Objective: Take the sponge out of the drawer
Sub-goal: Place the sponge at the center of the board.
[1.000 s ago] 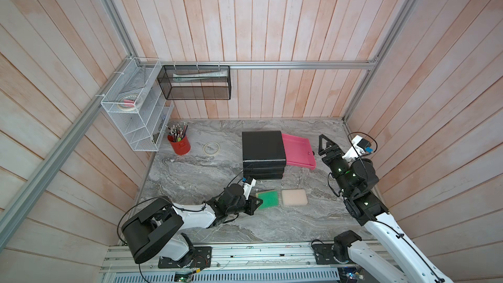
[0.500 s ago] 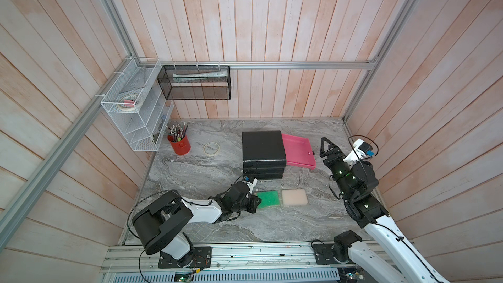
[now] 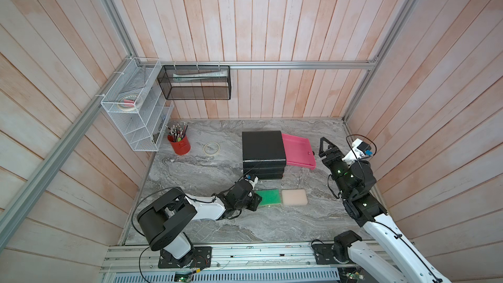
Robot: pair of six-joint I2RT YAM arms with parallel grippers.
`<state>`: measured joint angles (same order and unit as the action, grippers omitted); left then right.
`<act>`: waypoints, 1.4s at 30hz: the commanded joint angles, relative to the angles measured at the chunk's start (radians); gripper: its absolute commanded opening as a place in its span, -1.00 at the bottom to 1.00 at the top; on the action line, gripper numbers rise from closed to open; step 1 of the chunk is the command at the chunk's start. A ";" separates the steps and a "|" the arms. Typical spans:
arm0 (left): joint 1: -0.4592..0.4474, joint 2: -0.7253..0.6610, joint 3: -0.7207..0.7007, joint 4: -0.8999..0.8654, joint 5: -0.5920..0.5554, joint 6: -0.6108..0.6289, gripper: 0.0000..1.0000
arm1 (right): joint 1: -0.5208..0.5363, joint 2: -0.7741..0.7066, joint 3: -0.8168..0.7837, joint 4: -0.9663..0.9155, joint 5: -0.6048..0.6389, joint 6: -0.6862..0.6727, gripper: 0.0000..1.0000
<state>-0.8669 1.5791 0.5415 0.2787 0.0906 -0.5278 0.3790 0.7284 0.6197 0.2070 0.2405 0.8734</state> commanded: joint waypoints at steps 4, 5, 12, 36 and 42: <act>-0.004 -0.026 0.014 -0.139 -0.109 0.026 -0.09 | -0.013 0.027 0.006 -0.031 0.047 -0.043 0.46; -0.006 -0.030 0.014 -0.144 -0.116 0.027 -0.08 | -0.014 0.032 0.008 -0.031 0.048 -0.046 0.46; -0.025 -0.026 0.017 -0.134 -0.098 0.069 -0.04 | -0.032 0.068 0.024 -0.049 0.061 -0.076 0.47; -0.079 -0.064 0.032 -0.175 -0.236 0.172 0.03 | -0.129 0.145 0.020 -0.081 0.019 -0.123 0.55; -0.113 -0.173 0.008 -0.149 -0.247 0.175 0.39 | -0.231 0.317 0.029 -0.056 -0.104 -0.158 0.66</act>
<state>-0.9710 1.4601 0.5686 0.1265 -0.1299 -0.3687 0.1909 0.9909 0.6228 0.1562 0.2153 0.7498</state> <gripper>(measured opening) 0.670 0.828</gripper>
